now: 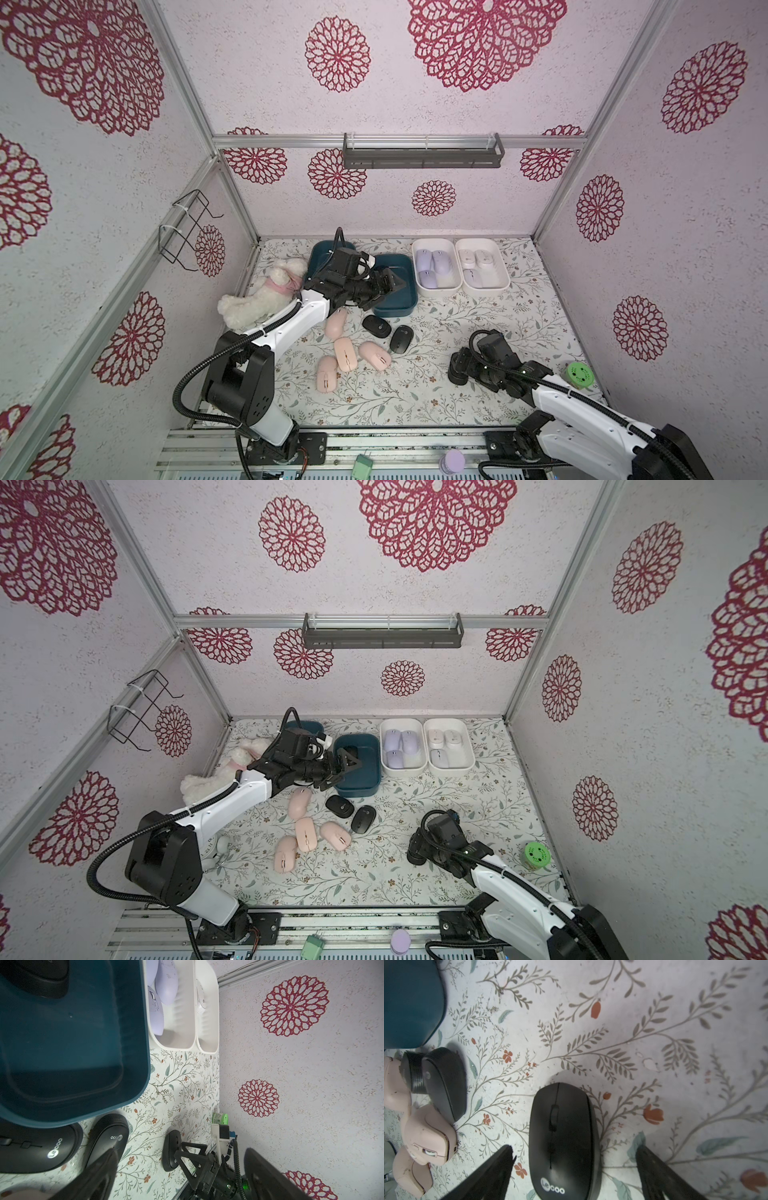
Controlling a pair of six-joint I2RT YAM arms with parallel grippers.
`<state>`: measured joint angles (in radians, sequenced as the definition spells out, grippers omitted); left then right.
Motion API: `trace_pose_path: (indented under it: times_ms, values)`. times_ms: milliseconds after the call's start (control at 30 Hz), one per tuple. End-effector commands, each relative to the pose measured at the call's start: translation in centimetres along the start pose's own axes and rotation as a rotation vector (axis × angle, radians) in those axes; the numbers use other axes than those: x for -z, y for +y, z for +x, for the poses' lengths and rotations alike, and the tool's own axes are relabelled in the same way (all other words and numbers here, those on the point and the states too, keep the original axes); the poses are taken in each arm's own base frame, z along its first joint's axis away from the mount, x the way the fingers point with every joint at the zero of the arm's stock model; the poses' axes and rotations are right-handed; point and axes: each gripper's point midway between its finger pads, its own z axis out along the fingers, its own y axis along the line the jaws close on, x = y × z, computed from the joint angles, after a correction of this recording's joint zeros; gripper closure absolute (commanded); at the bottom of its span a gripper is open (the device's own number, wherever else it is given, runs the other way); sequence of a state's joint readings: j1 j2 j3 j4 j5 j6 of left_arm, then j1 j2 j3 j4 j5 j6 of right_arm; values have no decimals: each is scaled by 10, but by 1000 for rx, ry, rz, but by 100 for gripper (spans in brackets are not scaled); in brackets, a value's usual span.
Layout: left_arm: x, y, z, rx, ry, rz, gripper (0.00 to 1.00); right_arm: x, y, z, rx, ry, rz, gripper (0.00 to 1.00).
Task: Place the mice by color into the storage box
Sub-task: Pick up the mouse from the center of the board.
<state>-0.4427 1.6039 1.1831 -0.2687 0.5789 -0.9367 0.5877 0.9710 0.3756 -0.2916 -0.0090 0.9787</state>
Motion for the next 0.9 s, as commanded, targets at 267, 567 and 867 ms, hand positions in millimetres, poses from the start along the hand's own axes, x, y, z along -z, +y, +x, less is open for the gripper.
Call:
trace_pose_path:
  times_ms: [267, 567, 867]
  values:
    - [-1, -7, -3, -8, 0, 11, 3, 12, -17, 1, 58, 40, 133, 5]
    - [-2, -7, -3, -6, 2, 13, 3, 21, -5, -1, 57, 5, 33, 6]
    - [5, -2, -10, -22, -24, -29, 3, 5, 8, -10, 177, 68, 146, 16]
